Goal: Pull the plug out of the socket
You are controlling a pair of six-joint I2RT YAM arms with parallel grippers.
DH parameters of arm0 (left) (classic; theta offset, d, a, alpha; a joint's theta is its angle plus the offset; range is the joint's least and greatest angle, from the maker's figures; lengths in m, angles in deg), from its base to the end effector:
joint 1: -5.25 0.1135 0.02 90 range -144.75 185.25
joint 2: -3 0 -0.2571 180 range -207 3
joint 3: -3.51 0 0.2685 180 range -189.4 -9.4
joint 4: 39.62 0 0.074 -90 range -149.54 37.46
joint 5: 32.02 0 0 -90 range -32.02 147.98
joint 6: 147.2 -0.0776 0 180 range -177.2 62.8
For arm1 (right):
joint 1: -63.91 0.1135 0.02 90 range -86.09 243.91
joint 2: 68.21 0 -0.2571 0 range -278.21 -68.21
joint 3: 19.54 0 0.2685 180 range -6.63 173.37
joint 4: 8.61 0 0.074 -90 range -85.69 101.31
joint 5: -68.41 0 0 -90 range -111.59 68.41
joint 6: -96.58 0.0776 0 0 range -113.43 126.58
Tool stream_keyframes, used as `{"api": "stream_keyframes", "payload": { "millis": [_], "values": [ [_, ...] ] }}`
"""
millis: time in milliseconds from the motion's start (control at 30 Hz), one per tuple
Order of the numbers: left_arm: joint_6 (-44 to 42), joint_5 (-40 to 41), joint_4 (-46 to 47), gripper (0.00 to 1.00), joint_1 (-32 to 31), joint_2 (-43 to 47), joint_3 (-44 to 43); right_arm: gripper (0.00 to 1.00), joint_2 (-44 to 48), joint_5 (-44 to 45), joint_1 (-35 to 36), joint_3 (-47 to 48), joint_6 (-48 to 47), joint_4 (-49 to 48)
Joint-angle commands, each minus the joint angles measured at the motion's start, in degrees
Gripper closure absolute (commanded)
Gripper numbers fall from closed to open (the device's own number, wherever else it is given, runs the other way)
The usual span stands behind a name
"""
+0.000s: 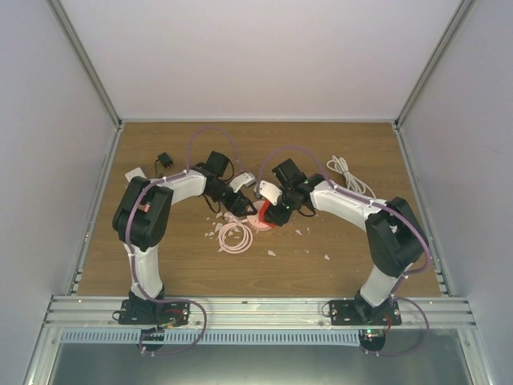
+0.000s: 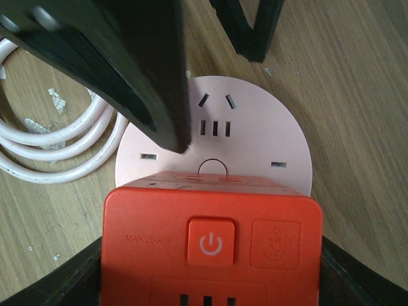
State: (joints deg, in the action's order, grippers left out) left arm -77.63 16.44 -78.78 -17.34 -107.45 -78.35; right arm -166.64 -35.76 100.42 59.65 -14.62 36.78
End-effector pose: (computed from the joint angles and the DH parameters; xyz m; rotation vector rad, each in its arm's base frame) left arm 0.3455 -0.1995 0.1037 1.1343 2.3490 -0.9960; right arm 0.2902 0.2385 0.1445 -1.3724 2.3338 0.4145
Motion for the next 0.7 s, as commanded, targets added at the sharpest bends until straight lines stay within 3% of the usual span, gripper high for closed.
{"api": "stream_keyframes", "payload": {
  "millis": [0, 167, 433, 667],
  "values": [
    [2.29, 1.46, -0.44, 0.22, -1.8, -3.69, -3.37, 0.54, 2.27, -1.65, -0.31, 0.31, -1.05, 0.82],
    [2.93, 3.75, -0.92, 0.22, -3.37, -6.11, -4.12, 0.54, 2.76, -1.82, -0.32, 0.52, -0.88, 0.28],
    [-1.74, 18.2, -3.57, 0.28, -4.83, -7.46, -1.6, 0.57, 4.0, -3.53, -0.28, 0.39, -0.2, 0.09],
    [-4.1, 25.66, -3.78, 0.29, -4.84, -7.68, 1.85, 0.61, 5.68, -5.45, -0.31, -0.4, 0.35, -0.82]
  ]
}}
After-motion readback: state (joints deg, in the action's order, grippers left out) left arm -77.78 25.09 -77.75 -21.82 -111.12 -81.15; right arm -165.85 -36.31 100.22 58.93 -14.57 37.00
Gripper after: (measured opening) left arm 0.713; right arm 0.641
